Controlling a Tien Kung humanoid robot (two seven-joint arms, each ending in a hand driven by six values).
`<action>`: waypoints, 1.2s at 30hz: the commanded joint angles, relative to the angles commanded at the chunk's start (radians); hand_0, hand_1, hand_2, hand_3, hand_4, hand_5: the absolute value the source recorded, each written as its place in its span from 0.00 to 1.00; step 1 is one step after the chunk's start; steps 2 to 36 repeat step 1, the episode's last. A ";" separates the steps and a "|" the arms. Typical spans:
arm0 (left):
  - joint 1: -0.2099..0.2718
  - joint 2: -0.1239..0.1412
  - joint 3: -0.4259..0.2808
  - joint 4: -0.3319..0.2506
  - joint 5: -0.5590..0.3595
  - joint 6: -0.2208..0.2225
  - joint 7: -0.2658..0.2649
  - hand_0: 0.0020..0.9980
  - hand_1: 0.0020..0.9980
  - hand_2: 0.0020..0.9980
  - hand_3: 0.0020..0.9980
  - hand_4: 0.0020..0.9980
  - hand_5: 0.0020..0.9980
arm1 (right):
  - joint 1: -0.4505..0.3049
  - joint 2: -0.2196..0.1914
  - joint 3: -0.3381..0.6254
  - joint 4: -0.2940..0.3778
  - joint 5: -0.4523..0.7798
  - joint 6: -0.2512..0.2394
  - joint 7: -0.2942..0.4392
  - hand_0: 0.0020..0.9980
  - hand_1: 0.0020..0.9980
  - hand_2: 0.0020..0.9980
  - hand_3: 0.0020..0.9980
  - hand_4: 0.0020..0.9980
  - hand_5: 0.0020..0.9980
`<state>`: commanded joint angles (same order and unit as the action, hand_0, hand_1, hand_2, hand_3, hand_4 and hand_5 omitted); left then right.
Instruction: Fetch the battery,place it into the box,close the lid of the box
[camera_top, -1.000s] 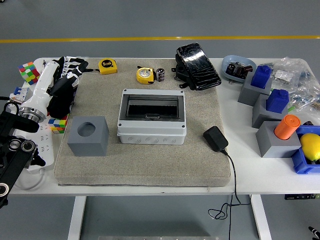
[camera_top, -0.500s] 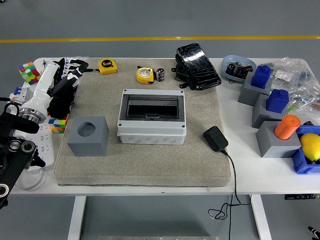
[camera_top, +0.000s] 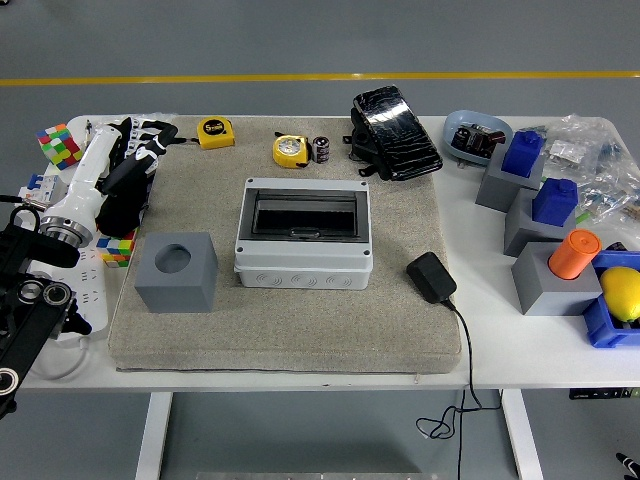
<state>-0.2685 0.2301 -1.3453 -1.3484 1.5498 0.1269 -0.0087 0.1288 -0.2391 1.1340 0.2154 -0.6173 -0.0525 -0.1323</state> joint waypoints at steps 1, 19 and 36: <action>0.000 0.000 0.000 0.000 0.000 0.000 0.000 0.57 0.60 0.63 0.69 1.00 0.89 | 0.000 0.000 0.000 0.000 0.000 0.000 0.000 0.66 0.63 0.63 0.54 0.93 0.44; 0.000 0.000 0.000 0.000 0.000 0.000 0.000 0.57 0.60 0.63 0.69 1.00 0.89 | 0.000 0.000 0.000 0.000 0.000 0.000 0.000 0.66 0.63 0.63 0.54 0.93 0.44; 0.000 0.000 0.000 0.000 0.000 0.000 0.000 0.57 0.60 0.63 0.69 1.00 0.89 | 0.000 0.000 0.000 0.000 0.000 0.000 0.000 0.66 0.63 0.63 0.54 0.93 0.44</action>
